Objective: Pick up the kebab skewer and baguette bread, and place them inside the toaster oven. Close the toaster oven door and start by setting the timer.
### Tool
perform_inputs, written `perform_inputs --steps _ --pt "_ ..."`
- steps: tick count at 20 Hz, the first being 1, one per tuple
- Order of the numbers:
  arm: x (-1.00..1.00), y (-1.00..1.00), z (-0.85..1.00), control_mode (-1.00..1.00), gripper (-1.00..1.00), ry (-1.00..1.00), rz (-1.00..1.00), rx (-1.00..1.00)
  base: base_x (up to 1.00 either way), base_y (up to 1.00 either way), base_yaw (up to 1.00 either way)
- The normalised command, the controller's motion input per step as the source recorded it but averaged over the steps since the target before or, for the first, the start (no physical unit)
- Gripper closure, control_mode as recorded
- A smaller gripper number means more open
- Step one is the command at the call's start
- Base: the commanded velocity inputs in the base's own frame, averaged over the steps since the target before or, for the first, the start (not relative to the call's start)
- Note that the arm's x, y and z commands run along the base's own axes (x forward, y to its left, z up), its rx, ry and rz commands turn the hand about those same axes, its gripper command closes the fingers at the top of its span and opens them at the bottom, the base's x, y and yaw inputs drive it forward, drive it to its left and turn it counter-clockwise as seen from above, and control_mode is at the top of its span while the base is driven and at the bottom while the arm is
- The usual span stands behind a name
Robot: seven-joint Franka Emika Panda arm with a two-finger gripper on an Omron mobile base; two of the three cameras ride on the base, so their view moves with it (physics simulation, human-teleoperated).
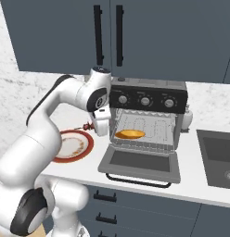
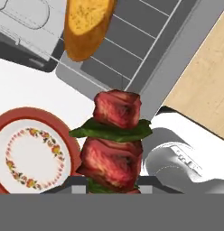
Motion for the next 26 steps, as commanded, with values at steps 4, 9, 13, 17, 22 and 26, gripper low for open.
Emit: perform_inputs --steps 4,9,13,17,22,26 --pt "0.03 -0.93 0.0 -1.0 1.0 0.0 -0.39 0.02 0.0 0.0 0.0" --pt "0.08 -1.0 0.0 -1.0 1.0 0.0 -0.26 0.02 0.0 0.0 0.0" --pt "0.08 -1.0 0.0 -1.0 1.0 0.0 -0.21 0.02 0.0 0.0 0.0" --pt "0.07 -0.89 0.0 -1.0 1.0 -0.07 -0.16 0.04 0.0 0.0 0.0" --pt "0.03 -0.44 0.0 -1.0 1.0 -0.16 -0.13 0.08 0.0 0.0 0.0" --pt "0.15 -0.1 0.0 -1.0 1.0 -0.16 -0.06 0.05 0.0 0.0 0.0"
